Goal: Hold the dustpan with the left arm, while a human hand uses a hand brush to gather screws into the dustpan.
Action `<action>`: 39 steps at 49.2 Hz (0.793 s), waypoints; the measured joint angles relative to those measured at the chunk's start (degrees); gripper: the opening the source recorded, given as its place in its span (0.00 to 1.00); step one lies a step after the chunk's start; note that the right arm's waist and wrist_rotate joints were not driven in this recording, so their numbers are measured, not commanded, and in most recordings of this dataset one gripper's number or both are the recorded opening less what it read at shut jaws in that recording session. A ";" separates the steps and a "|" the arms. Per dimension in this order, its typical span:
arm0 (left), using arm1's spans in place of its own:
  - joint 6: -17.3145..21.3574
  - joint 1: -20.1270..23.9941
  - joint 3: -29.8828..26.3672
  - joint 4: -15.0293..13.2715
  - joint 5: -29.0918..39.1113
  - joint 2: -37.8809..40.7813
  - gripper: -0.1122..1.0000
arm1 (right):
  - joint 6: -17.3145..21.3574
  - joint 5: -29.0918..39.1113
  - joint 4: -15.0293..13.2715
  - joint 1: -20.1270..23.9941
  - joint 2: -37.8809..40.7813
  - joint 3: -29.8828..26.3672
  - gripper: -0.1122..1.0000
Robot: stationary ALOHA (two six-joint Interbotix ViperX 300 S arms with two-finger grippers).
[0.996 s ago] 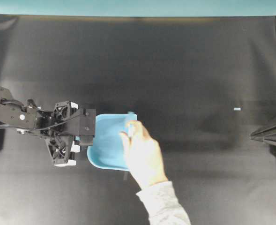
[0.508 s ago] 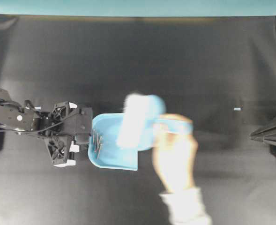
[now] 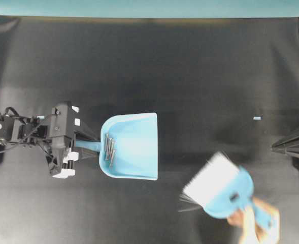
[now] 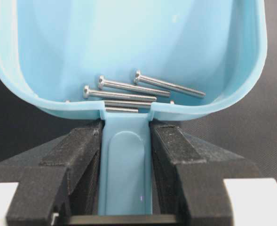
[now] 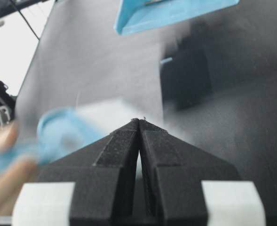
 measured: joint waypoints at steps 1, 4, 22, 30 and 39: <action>0.26 0.00 0.09 0.00 -0.09 -0.18 0.38 | 0.00 0.00 0.00 0.00 0.00 0.00 0.10; 0.79 0.00 0.35 0.00 -0.53 -0.79 0.38 | 0.00 0.00 0.00 0.00 -0.09 0.00 0.10; 2.55 0.62 1.58 0.00 -1.14 -3.96 0.38 | 0.00 -0.09 0.00 0.00 -0.18 0.00 0.10; 2.20 0.62 1.76 0.09 -0.35 -4.04 0.38 | 0.00 0.00 0.00 0.00 -0.18 0.00 0.10; 1.93 0.62 2.02 0.00 0.00 -4.22 0.38 | 0.00 0.00 0.00 0.00 -0.18 0.00 0.10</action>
